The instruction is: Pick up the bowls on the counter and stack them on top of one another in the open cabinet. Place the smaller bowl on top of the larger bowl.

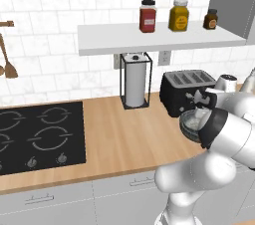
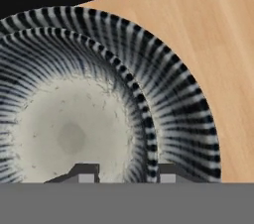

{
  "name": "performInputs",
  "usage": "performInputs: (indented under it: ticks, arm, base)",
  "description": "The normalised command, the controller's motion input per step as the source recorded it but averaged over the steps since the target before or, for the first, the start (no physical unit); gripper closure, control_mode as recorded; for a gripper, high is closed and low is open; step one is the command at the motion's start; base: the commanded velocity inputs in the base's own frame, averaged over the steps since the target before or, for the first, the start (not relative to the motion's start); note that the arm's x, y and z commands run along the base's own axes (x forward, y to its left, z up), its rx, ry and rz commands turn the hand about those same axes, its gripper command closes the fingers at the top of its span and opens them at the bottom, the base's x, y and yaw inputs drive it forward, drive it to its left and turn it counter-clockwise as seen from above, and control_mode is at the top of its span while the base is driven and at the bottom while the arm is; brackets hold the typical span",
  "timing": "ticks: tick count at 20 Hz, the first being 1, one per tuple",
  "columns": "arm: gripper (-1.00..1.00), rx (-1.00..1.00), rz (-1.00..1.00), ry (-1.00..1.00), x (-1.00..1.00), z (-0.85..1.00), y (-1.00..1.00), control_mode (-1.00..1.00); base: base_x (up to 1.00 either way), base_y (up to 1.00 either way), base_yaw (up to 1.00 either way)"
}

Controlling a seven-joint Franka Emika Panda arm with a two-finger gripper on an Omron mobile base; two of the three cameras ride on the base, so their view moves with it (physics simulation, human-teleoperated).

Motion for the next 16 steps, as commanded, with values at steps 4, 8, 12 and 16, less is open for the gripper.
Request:
performInputs:
  ticks: [4, 8, 12, 16]
  arm:
    - [-1.00, 0.00, 0.00, 0.00, 0.00, 0.00, 0.00, -1.00]
    - [-1.00, 0.00, 0.00, 0.00, 0.00, 0.00, -0.02, -1.00]
    - [-1.00, 0.00, 0.00, 0.00, -0.07, 0.06, -0.29, -1.00]
    - [-1.00, 0.01, 0.00, 0.00, -0.04, 0.02, -0.53, -1.00]
  base:
    - [0.00, 0.00, 0.00]
    - [0.00, 0.00, 0.00]
    - [0.00, 0.00, 0.00]
    - [0.00, 0.00, 0.00]
